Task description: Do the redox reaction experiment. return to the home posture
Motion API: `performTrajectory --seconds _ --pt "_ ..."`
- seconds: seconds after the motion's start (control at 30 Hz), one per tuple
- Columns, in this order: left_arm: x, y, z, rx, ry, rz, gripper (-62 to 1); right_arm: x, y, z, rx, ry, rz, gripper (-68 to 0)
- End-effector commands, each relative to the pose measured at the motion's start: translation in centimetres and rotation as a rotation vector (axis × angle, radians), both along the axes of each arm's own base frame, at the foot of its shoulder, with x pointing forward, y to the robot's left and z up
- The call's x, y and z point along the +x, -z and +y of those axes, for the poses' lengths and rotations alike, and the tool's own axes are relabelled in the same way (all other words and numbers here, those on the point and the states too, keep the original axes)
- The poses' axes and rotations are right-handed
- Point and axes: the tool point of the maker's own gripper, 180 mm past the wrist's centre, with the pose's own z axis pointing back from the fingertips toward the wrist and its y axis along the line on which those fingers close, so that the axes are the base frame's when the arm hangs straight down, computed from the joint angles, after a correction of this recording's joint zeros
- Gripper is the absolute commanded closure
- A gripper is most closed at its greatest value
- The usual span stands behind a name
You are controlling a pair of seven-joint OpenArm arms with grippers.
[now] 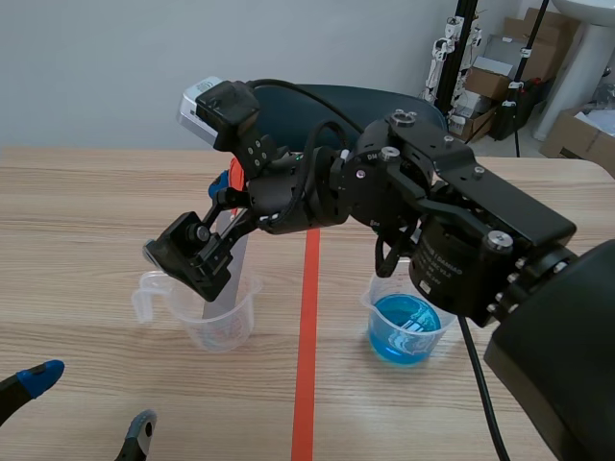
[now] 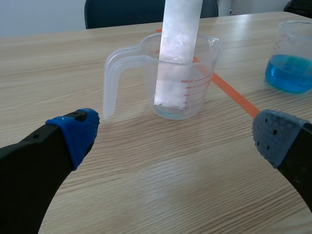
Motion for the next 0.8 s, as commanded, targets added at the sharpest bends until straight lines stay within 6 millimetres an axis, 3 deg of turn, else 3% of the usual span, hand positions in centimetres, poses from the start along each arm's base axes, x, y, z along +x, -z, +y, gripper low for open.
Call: performTrajectory --seconds 0.0,0.63,0.77 --pt "0.39 -1.0 0.0 -0.012 0.0 -0.038 -62.3 0.54 -1.72 0.39 0.041 -0.004 -0.032 -67.9" --pt "0.39 -1.0 0.0 -0.012 0.0 -0.038 -62.3 0.53 -1.84 0.43 0.045 -0.005 -0.032 -67.9" --pt "0.38 -0.99 0.01 -0.012 0.001 -0.038 -62.3 0.53 -2.66 0.5 0.05 -0.008 -0.055 -67.9"
